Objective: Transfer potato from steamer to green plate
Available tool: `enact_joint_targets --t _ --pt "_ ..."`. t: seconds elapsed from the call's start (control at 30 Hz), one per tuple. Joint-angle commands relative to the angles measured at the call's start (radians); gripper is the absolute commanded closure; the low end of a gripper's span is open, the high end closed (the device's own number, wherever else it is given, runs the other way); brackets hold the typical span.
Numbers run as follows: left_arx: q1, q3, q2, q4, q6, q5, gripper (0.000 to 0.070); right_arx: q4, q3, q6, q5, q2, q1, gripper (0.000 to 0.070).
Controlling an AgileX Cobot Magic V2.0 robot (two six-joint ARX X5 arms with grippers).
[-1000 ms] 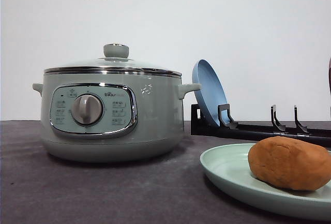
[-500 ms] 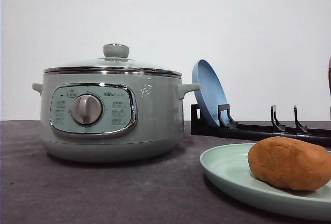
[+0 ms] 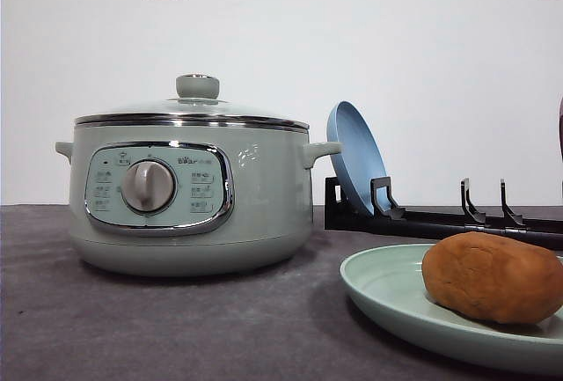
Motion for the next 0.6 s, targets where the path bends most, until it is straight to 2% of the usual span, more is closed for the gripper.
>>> enact_joint_targets --t 0.0,0.2,0.43,0.57 --pt "0.0 -0.02 -0.002 -0.006 0.008 -0.003 0.07 0.022 -0.033 -0.016 -0.003 -0.035 -0.018 0.0664" --pt "0.0 -0.02 -0.002 -0.005 0.009 -0.003 0.07 0.058 -0.154 -0.041 -0.004 -0.065 -0.029 0.0685" --pt "0.0 -0.02 -0.002 -0.005 0.008 -0.003 0.07 -0.014 -0.157 -0.156 0.017 -0.065 0.021 0.0685" --pt "0.0 -0.02 -0.002 -0.005 0.009 -0.003 0.07 -0.018 -0.157 -0.16 0.065 -0.065 0.066 0.0685"
